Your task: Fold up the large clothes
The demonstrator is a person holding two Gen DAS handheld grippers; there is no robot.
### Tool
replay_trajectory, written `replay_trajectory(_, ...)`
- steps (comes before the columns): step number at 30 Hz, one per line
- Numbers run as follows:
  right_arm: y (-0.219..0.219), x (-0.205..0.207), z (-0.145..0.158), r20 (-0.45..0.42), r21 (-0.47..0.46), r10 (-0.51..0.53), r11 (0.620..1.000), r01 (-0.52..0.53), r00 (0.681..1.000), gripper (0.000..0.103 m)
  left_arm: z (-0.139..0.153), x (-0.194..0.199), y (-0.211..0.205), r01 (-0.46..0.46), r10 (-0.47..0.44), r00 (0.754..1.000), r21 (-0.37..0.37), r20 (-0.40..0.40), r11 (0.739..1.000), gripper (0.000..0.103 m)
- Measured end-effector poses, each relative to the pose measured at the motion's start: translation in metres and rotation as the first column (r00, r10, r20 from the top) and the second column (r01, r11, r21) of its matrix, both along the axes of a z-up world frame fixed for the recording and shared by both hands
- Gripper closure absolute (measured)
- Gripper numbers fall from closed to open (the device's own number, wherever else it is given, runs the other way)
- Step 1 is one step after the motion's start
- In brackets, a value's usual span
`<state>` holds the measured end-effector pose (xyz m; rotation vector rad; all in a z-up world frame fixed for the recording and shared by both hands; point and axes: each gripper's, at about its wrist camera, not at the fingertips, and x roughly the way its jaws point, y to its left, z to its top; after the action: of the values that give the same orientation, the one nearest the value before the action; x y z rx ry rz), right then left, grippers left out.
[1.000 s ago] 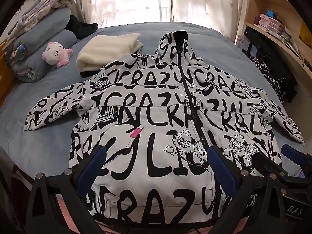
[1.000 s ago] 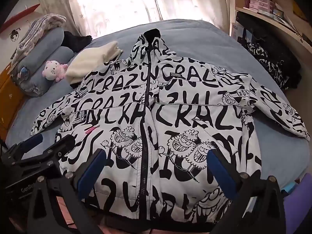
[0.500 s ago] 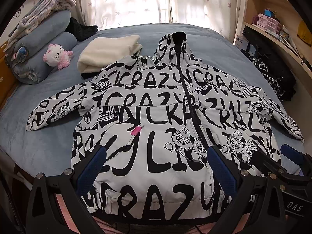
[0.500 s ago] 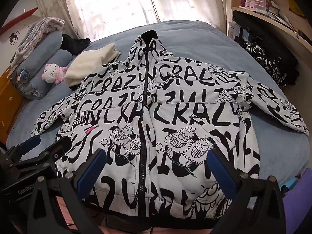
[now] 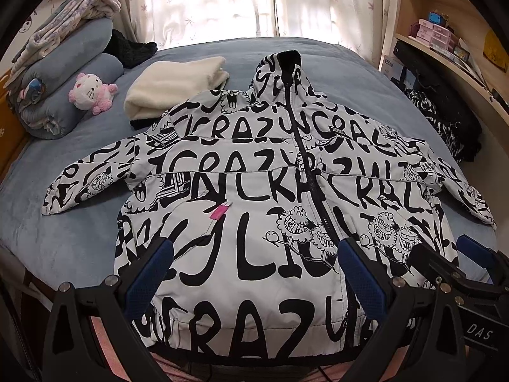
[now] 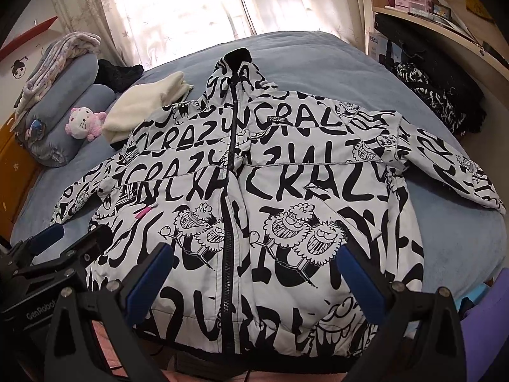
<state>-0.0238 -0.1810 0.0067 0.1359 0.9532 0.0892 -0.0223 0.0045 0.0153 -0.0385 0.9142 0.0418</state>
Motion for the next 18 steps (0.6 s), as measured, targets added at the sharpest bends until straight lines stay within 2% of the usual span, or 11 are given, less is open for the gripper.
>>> replay_trajectory(18, -0.0017, -0.0007, -0.0020, 0.001, 0.003, 0.001, 1.000, -0.001, 1.000, 0.000, -0.0022, -0.0048, -0.0026, 0.003, -0.003, 1.000, 0.007, -0.007, 1.000, 0.001)
